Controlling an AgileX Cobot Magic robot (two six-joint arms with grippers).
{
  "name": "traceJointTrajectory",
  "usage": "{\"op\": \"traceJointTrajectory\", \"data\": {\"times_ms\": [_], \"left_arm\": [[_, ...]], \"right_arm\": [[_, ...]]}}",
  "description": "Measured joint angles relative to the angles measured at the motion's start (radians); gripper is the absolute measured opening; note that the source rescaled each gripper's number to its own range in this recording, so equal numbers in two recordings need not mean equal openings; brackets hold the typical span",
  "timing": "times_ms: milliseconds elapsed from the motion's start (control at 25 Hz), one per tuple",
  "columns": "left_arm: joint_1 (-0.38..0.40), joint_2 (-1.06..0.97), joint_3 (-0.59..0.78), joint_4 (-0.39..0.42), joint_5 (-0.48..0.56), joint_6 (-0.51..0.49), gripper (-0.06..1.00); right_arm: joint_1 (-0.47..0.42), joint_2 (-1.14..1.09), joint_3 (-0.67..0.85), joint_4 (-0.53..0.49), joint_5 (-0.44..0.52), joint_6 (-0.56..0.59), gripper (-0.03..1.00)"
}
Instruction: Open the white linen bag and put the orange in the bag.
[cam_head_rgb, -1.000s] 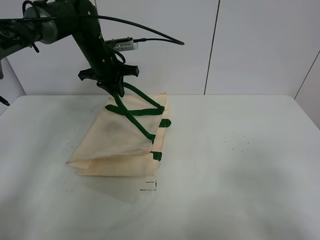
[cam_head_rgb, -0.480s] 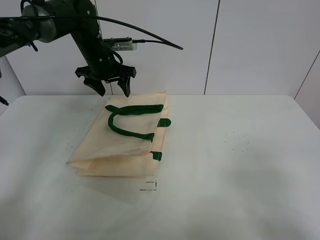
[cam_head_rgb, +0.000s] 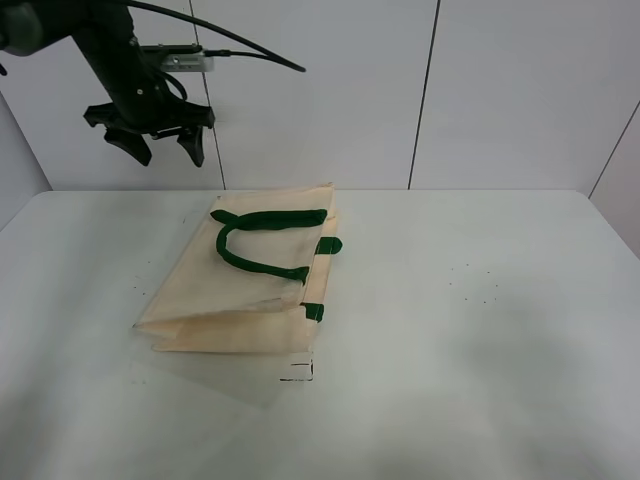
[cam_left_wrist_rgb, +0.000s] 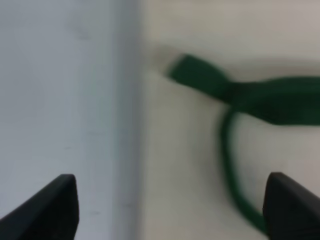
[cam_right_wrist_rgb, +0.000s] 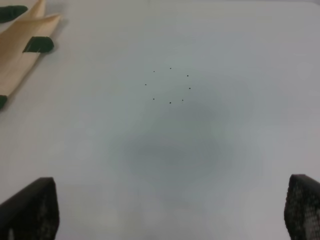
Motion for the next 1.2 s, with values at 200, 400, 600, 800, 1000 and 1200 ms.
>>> {"op": "traceJointTrajectory", "data": {"times_ms": [200,400,600,800,1000,1200], "left_arm": [[0.101,-0.001,0.0,0.012,0.0,0.0,1.0],[0.154,-0.013,0.04,0.015,0.0,0.0,1.0],[0.16,-0.105,0.171,0.01,0.0,0.0,1.0],[0.16,-0.28,0.363,0.009,0.0,-0.002,1.0],[0.16,-0.494,0.612,0.008,-0.001,-0.008,1.0],[0.16,-0.739,0.901,0.008,-0.001,-0.014,1.0]], "right_arm": [[0.0,0.0,0.0,0.0,0.0,0.0,1.0],[0.0,0.0,0.0,0.0,0.0,0.0,1.0],[0.0,0.0,0.0,0.0,0.0,0.0,1.0],[0.0,0.0,0.0,0.0,0.0,0.0,1.0],[0.0,0.0,0.0,0.001,0.0,0.0,1.0],[0.0,0.0,0.0,0.002,0.0,0.0,1.0]]}}
